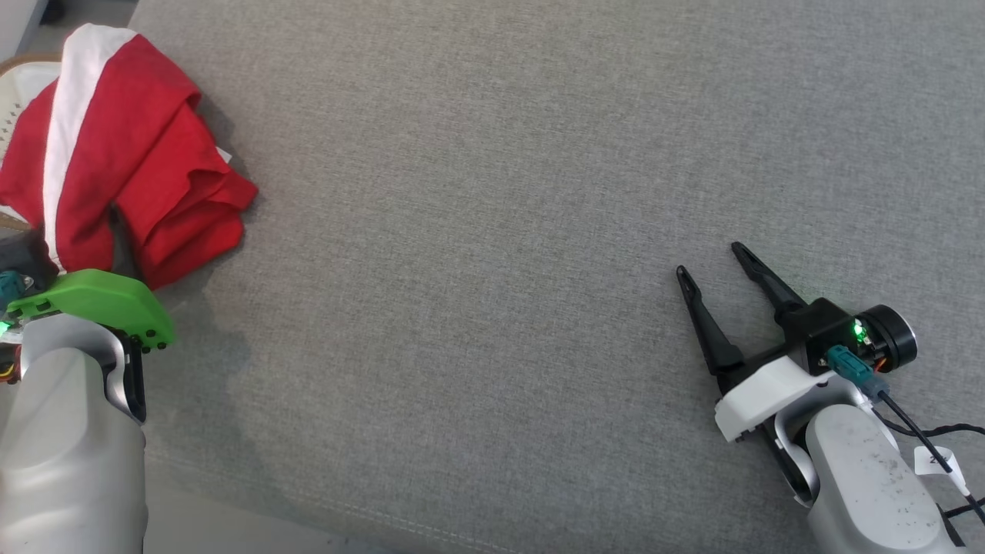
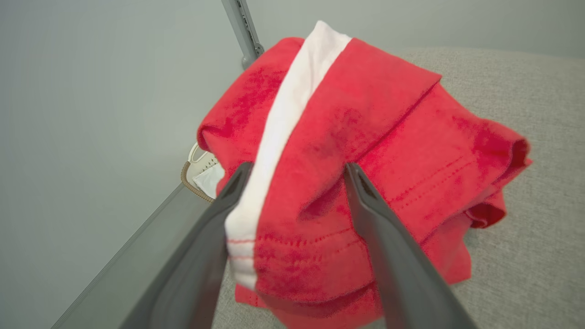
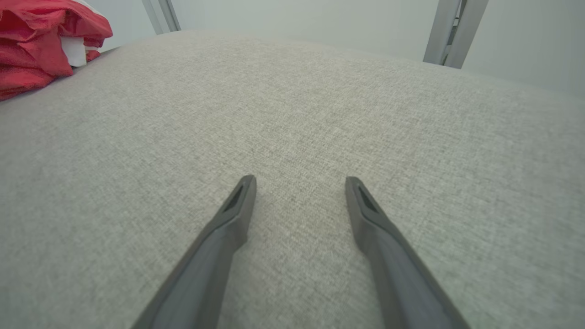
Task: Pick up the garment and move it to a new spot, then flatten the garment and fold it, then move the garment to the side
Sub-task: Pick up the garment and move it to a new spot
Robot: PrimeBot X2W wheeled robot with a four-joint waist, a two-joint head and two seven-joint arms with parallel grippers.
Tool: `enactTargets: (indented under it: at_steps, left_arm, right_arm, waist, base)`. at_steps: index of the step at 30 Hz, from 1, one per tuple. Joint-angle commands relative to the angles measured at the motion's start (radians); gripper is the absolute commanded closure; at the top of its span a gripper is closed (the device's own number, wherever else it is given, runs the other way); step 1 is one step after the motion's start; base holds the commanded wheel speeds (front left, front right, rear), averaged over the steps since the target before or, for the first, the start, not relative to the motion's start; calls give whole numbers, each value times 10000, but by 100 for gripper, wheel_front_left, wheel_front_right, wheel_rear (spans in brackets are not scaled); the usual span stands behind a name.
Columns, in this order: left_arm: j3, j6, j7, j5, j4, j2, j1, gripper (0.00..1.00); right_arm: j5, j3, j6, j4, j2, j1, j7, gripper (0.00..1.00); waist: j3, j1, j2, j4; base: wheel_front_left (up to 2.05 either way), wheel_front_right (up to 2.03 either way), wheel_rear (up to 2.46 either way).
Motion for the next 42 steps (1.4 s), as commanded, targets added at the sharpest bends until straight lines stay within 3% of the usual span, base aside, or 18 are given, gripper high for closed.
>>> enactTargets:
  at_steps: [1,3,8,16,27,33,42]
  left_arm:
    - [-10,44,7,-6,309,95,-265,7]
    - [-69,28,0,10,633,141,-384,99]
    - [-229,-85,-9,117,172,269,-616,100]
    - [-904,-321,-12,424,-2784,206,-1022,100]
    - [-2905,-438,-12,-250,-5854,-542,-1359,100]
    - [-4326,-443,-12,-854,-6145,-1091,-1256,100]
    - [-6269,-437,-13,-1650,-5360,-1546,-459,100]
  right_arm:
    - [23,-58,-13,154,-83,61,4,0]
    - [44,-87,-13,172,-44,79,6,0]
    - [95,-149,-13,162,143,217,4,0]
    - [214,-241,-13,44,460,339,3,0]
    - [371,-228,-13,-63,781,450,1,0]
    - [507,-159,-13,-120,834,560,1,0]
    - [933,25,-13,-111,838,770,1,0]
  waist:
    - [159,-1,0,-234]
    - [122,-1,0,-294]
    - [-212,-1,0,-429]
    - [-787,-1,0,-832]
    - [-1225,-1,0,-2517]
    - [-1361,-1,0,-3805]
    - [-1510,-1,0,-5444]
  base:
    - [0,0,0]
    - [0,0,0]
    - [0,0,0]
    - [0,0,0]
    - [0,0,0]
    - [0,0,0]
    - [0,0,0]
